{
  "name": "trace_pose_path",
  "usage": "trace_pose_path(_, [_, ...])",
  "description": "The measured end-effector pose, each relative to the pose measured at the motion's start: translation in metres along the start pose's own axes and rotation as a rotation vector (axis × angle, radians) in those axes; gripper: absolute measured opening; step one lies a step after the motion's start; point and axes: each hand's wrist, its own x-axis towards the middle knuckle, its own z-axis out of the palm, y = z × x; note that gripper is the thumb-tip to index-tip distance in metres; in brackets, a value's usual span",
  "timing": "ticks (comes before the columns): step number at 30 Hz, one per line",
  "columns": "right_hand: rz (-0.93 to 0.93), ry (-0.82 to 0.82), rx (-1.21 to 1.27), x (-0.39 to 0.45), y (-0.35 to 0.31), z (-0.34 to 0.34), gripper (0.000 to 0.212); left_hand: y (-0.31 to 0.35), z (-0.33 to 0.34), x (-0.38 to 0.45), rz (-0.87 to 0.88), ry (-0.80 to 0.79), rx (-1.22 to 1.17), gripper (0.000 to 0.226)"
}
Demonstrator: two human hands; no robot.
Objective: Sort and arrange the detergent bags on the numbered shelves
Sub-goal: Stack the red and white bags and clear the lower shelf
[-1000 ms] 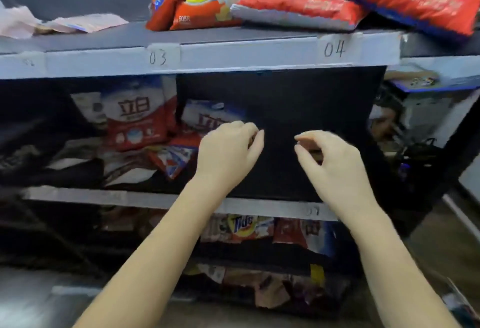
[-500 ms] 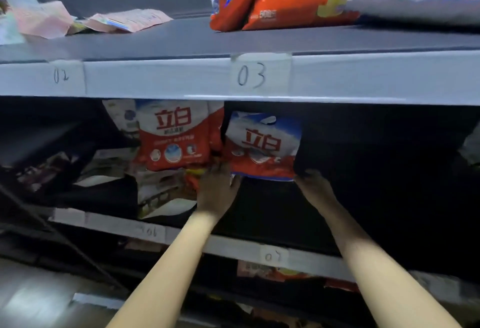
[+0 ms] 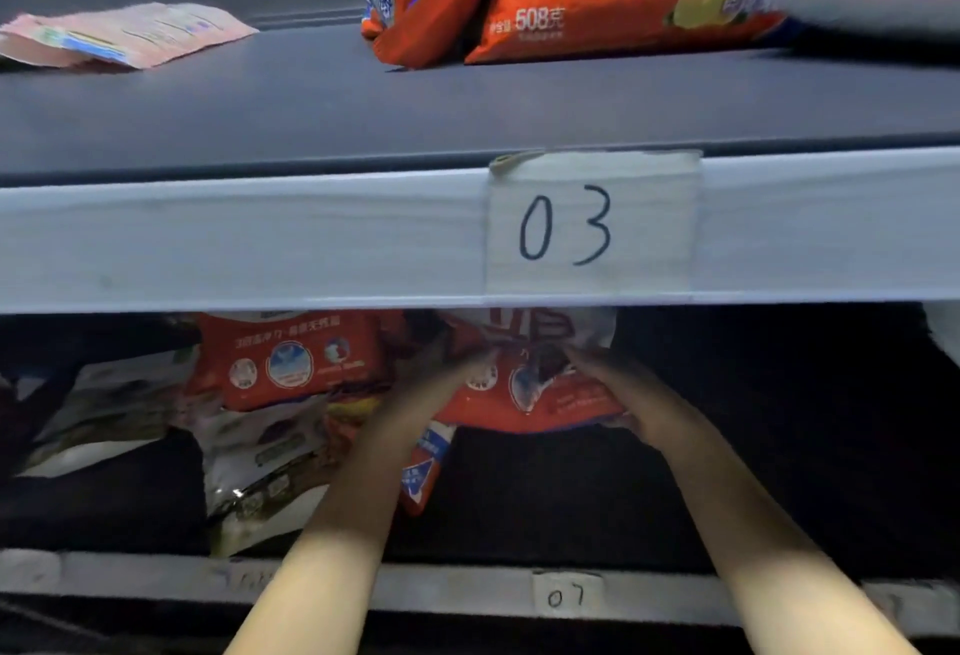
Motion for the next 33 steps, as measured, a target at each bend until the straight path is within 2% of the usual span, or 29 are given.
trace_pose_path(4, [-0.096,0.006,0.158,-0.052,0.035,-0.03,0.05,-0.008,0.035,-0.031,-0.063,-0.09,-0.244,0.016])
trace_pose_path(7, [-0.136,0.203,0.133,-0.101,0.065,-0.054,0.049,-0.011,0.074,-0.063,-0.113,-0.155,-0.314,0.013])
trace_pose_path(11, [-0.243,0.453,0.155,-0.187,0.1,-0.086,0.025,-0.009,0.135,-0.118,-0.197,-0.089,-0.36,0.001])
trace_pose_path(15, [-0.341,0.593,0.157,-0.286,0.113,-0.118,0.025,0.023,0.182,-0.189,-0.034,-0.191,-0.33,0.01])
trace_pose_path(17, [-0.409,0.662,0.15,-0.332,0.109,-0.13,0.035,0.05,0.195,-0.224,0.086,-0.231,-0.336,0.012])
trace_pose_path(18, [-0.441,0.696,0.146,-0.351,0.104,-0.136,0.031,0.066,0.198,-0.239,0.143,-0.231,-0.343,0.012])
trace_pose_path(19, [-0.481,0.733,0.139,-0.369,0.096,-0.14,0.024,0.083,0.199,-0.253,0.199,-0.228,-0.359,0.011])
trace_pose_path(21, [-0.593,0.768,0.147,-0.398,0.074,-0.147,0.025,0.118,0.196,-0.27,0.291,-0.233,-0.417,0.014])
trace_pose_path(23, [-0.713,0.758,0.133,-0.414,0.041,-0.151,0.05,0.157,0.189,-0.275,0.392,-0.242,-0.471,0.018])
trace_pose_path(24, [-0.768,0.754,0.116,-0.418,0.02,-0.154,0.055,0.176,0.184,-0.272,0.449,-0.236,-0.489,0.016])
trace_pose_path(27, [-0.943,0.69,0.109,-0.414,-0.05,-0.164,0.026,0.237,0.17,-0.244,0.607,-0.155,-0.512,0.017])
trace_pose_path(31, [-1.093,0.632,0.011,-0.382,-0.158,-0.18,0.017,0.329,0.143,-0.18,0.817,-0.057,-0.467,0.011])
trace_pose_path(33, [-1.112,0.564,0.006,-0.358,-0.21,-0.19,0.006,0.373,0.128,-0.142,0.859,-0.001,-0.412,0.014])
